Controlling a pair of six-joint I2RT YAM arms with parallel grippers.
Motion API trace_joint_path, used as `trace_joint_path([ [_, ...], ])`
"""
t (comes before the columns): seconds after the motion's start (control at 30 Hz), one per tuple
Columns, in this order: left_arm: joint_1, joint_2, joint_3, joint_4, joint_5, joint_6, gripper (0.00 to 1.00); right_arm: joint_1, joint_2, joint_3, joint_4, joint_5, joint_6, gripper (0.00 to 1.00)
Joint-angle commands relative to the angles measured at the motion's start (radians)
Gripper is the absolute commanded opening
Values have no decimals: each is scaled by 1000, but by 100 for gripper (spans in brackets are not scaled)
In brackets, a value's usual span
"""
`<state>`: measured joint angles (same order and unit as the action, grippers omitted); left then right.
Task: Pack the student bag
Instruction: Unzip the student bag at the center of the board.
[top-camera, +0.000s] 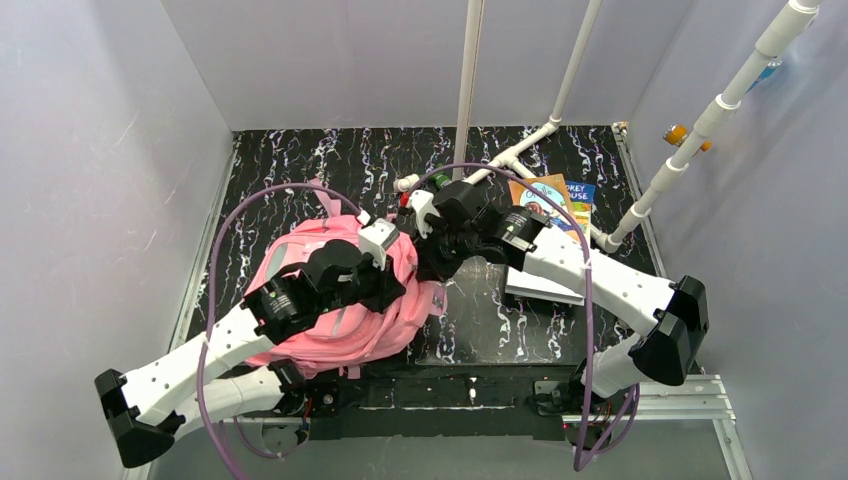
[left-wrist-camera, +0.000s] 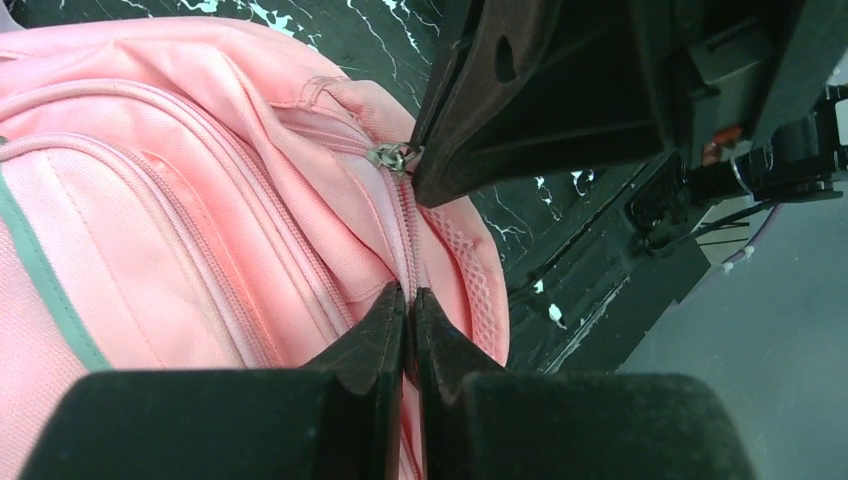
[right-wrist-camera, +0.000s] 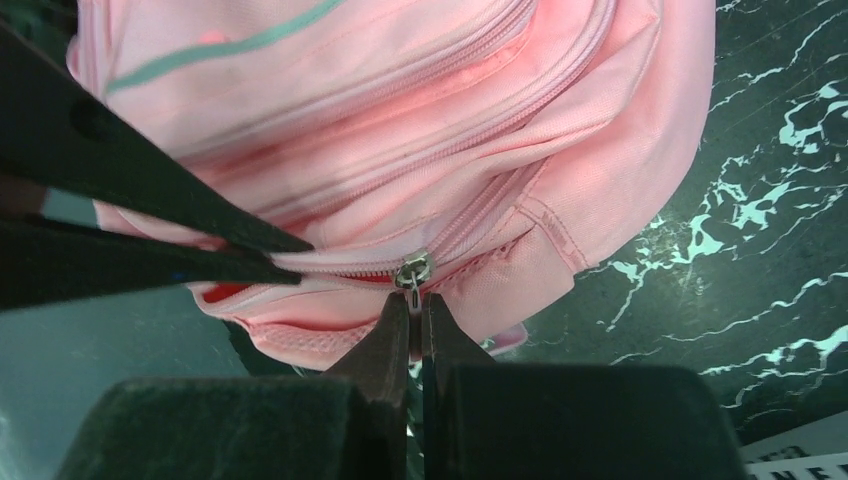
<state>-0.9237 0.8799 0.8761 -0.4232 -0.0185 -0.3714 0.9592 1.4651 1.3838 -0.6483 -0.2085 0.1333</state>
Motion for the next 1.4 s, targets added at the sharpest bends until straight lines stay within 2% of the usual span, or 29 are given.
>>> trace_joint_path([
  [0.0,3,-63,-14,-66,87,64,0,-9,1,66,-40,73,-157,1],
  [0.13,2,-81,-32,-94,168,75,0,-43,132,157,-181,169,-267,1],
  [0.3,3,-109,-53,-111,158,63,0,-62,293,344,-354,319,-338,1],
  [0.4,3,-147,-65,-109,155,65,0,-70,329,387,-373,372,-388,1],
  [0.6,2,-196,-53,-111,183,75,0,-76,458,457,-313,255,-555,1],
  [0.77,3,-189,17,-142,195,101,0,-82,620,611,-282,186,-607,1],
  [0.97,3,-184,75,-174,179,119,0,-103,786,784,-246,128,-579,1],
  [1.13,3,-222,100,-221,40,129,0,-111,805,774,-143,130,-524,2],
  [1.27,3,-233,160,-305,-241,114,0,-125,766,718,-106,138,-492,4],
  [1.37,3,-233,191,-340,-387,106,0,-129,724,651,-78,139,-469,7],
])
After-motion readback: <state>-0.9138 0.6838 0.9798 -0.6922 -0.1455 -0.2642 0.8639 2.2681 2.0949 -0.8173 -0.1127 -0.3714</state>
